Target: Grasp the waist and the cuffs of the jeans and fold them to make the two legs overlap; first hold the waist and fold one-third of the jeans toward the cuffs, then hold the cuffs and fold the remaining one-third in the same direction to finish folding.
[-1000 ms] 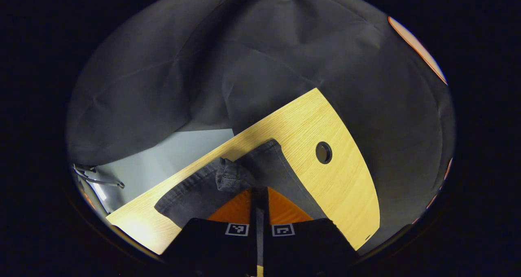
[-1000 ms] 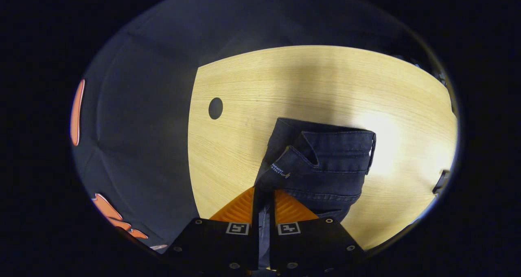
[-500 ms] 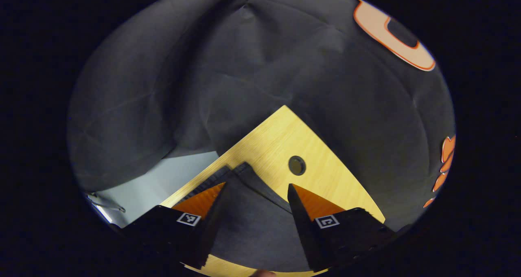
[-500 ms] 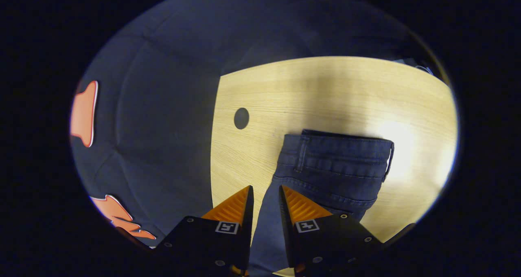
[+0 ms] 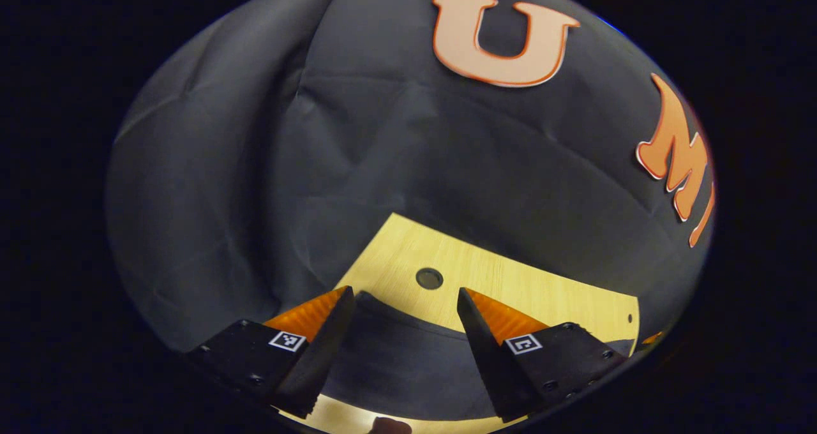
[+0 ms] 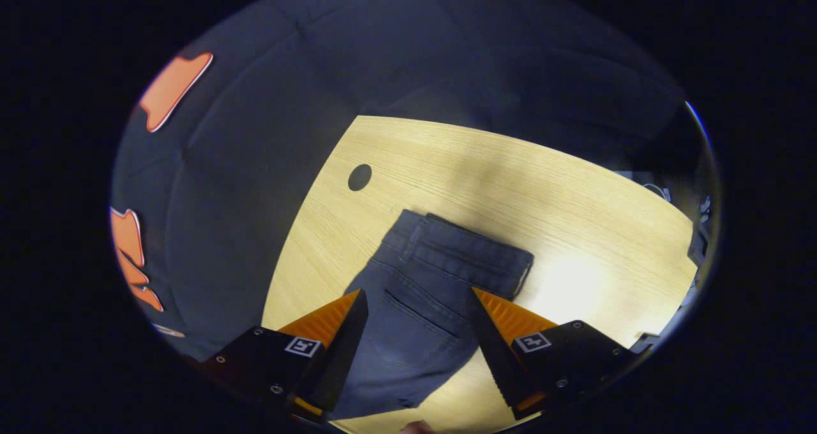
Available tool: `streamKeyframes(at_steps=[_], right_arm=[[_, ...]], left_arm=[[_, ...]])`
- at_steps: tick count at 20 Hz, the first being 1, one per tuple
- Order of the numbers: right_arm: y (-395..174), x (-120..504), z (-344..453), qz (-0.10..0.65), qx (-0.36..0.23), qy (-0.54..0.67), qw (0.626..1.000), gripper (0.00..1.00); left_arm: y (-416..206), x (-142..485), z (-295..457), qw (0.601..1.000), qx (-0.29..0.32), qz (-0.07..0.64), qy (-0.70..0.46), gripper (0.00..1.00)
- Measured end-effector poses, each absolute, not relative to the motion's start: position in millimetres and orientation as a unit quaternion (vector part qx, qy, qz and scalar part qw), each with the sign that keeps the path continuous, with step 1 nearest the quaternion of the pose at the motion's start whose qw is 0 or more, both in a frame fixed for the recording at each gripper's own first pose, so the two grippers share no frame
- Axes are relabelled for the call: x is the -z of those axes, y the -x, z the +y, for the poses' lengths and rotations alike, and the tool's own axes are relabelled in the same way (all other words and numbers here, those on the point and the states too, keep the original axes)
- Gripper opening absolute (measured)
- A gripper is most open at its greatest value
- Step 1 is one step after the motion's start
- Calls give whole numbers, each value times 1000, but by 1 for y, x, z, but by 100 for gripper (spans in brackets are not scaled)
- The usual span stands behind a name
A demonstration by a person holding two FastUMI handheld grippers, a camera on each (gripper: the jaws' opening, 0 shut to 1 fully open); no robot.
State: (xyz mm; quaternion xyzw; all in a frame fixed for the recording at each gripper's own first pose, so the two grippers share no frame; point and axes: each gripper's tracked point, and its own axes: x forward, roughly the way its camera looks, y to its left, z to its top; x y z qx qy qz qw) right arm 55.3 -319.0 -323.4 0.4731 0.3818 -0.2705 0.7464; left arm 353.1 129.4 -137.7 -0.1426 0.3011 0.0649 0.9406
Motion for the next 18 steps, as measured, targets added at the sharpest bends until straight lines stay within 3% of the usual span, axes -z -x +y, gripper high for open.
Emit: streamKeyframes(at_steps=[7,12,18], right_arm=[[-23,360,-307,418,280,-427,751,98],[-21,375,-304,419,278,-422,754,99],[-32,392,-305,421,278,-403,763,99]], left_arm=[[-313,36,96,982,-23,166,81,98],[-276,-30,88,997,-33,58,30,95],[-208,-92,73,999,-13,-8,36,97]])
